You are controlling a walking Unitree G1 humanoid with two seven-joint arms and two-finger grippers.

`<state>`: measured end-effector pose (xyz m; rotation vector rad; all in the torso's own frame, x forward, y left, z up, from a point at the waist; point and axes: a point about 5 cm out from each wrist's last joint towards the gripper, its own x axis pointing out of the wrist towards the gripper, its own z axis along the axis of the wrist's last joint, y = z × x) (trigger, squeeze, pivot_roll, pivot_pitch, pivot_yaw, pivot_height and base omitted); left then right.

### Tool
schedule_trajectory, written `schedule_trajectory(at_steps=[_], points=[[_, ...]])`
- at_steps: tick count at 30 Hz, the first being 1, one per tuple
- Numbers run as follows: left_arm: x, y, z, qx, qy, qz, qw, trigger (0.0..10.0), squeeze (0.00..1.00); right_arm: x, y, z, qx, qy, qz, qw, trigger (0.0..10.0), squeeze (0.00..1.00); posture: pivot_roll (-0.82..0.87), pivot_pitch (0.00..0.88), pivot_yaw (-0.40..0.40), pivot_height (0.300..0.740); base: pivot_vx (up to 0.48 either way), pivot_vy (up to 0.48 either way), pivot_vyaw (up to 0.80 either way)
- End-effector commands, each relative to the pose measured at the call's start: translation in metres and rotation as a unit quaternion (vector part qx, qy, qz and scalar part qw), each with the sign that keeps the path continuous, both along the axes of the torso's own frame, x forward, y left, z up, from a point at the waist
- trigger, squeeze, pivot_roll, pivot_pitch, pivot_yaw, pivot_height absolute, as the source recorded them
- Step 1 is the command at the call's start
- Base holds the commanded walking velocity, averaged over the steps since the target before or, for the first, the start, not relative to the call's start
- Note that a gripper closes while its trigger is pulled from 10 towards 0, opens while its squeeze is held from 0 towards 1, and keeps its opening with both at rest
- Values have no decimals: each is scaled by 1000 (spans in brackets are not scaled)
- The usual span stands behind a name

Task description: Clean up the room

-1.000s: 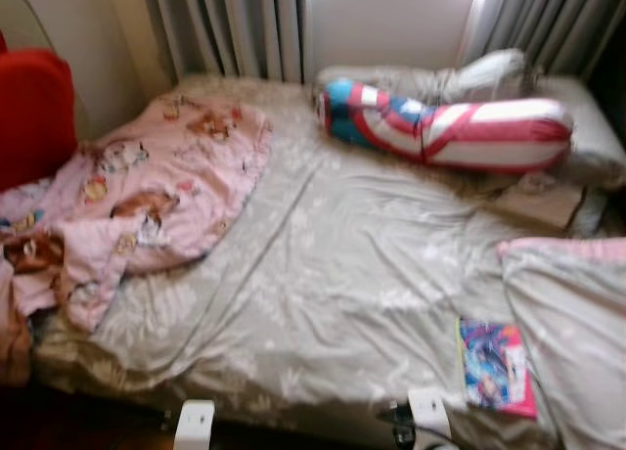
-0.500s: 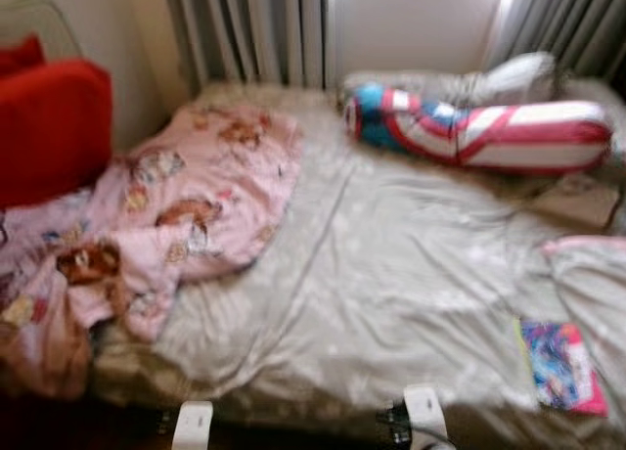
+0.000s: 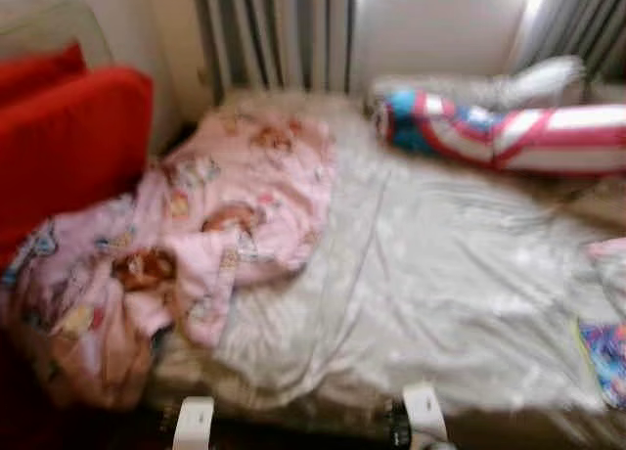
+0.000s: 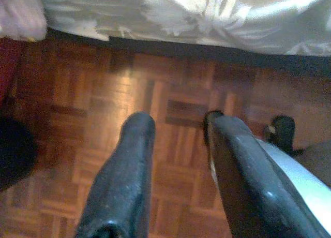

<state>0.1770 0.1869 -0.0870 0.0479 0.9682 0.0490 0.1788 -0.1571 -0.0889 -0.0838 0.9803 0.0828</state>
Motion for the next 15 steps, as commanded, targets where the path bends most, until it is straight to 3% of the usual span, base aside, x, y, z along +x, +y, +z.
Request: schedule_trajectory(at_steps=[1, 15], points=[[-3, 2, -1, 3, 7, 2, 1000, 10000, 0, -1, 1, 0, 2, 2, -3, 1000, 10000, 0, -47, 26, -13, 740, 0, 472, 0], [-4, 3, -1, 4, 7, 1, 1000, 10000, 0, -2, 3, -1, 11, 9, -2, 1000, 10000, 0, -45, 41, -14, 740, 0, 472, 0]])
